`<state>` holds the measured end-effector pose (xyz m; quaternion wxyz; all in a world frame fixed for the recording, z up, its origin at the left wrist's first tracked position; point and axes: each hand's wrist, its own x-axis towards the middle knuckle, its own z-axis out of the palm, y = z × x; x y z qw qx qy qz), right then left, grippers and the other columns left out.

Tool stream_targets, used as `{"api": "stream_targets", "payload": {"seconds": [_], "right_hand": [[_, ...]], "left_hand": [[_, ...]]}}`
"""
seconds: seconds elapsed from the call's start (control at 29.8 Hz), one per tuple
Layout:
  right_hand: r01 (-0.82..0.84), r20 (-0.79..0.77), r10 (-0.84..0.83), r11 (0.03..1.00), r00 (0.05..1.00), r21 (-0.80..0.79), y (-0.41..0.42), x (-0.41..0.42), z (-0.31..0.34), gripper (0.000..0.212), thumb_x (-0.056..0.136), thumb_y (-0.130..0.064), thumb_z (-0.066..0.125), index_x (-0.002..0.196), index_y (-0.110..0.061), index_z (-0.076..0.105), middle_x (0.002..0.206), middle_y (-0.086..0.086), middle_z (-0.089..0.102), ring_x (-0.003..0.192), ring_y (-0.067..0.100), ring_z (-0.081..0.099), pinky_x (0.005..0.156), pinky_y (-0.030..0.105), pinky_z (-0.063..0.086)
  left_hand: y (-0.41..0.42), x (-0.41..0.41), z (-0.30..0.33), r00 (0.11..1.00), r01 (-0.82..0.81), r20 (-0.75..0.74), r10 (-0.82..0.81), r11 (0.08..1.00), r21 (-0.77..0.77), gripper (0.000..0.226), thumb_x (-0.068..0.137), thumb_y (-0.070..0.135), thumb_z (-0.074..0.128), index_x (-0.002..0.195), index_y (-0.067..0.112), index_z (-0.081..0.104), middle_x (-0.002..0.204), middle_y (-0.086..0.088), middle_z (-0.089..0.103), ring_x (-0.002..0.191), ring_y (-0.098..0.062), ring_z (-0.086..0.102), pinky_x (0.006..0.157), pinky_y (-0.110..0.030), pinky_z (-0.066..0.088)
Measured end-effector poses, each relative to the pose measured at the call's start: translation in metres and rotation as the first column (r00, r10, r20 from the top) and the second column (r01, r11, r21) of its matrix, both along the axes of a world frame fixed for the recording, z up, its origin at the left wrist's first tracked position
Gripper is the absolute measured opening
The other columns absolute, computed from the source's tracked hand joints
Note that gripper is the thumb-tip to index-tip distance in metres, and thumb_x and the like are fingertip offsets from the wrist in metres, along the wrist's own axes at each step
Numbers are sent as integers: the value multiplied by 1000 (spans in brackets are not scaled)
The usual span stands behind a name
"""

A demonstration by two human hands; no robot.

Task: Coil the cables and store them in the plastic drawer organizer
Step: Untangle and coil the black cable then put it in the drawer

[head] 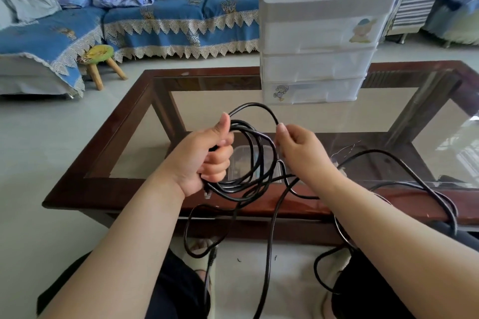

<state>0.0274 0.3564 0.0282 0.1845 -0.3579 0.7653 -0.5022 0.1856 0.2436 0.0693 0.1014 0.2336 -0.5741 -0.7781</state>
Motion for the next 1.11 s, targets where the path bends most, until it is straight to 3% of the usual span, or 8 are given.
{"api": "stream_targets", "payload": {"seconds": [0.2,0.37,0.54,0.6,0.67,0.8,0.94,1.11], "right_hand": [[-26,-197,57,987,979,159,3,13,-5,53,96,-51,34,73,-9,54,57,-1,50,55,17,46,55,32,36],[-270,-116,337,882,934,386,4,0,-12,30,83,-41,66,67,-19,53,58,-8,49,54,11,45,55,26,37],[-468,8,580,650,815,599,16,-15,-10,21,79,-23,73,96,-20,61,71,-10,54,62,5,51,63,21,43],[-502,45,571,679,820,536,19,-12,-12,18,80,-20,72,95,-21,62,75,-7,58,66,7,53,70,24,46],[-481,19,518,780,855,401,21,0,-14,9,85,-19,67,88,-23,60,72,-8,63,62,6,57,71,25,48],[-237,-264,302,939,916,250,21,21,-21,13,94,-22,52,82,-25,56,63,-6,64,56,7,59,63,24,48],[-132,-440,344,886,830,445,19,35,-22,23,96,-29,44,98,-15,62,86,10,69,83,32,62,67,33,47],[-226,-499,562,782,660,581,18,58,-12,21,99,-27,36,98,-15,53,88,10,64,70,30,54,59,31,38]], "left_hand": [[-4,0,8,969,-180,-135,205,968,174,52,90,63,32,62,19,39,42,9,21,31,-3,16,33,-19,12],[-8,3,11,910,-282,-221,350,915,287,55,93,62,30,61,18,40,40,10,22,30,-3,16,32,-18,13],[-40,26,21,684,-501,-320,656,741,447,55,97,57,32,56,21,39,44,10,21,35,-6,13,36,-19,13],[-51,35,21,628,-572,-286,724,678,462,55,98,56,33,56,20,39,46,9,20,37,-8,12,37,-20,14],[-52,36,18,640,-605,-246,728,674,424,55,97,58,33,57,21,38,45,9,20,36,-8,12,37,-20,14],[-42,23,15,705,-613,-187,684,720,324,57,95,62,30,56,21,37,43,10,20,34,-7,13,34,-22,15],[-24,8,14,770,-602,-147,621,783,156,58,93,66,28,57,21,37,43,8,22,37,-8,14,38,-24,12],[-5,-6,11,856,-516,-141,498,843,-153,61,87,71,17,61,19,35,44,7,23,39,-10,14,42,-27,11]]}}
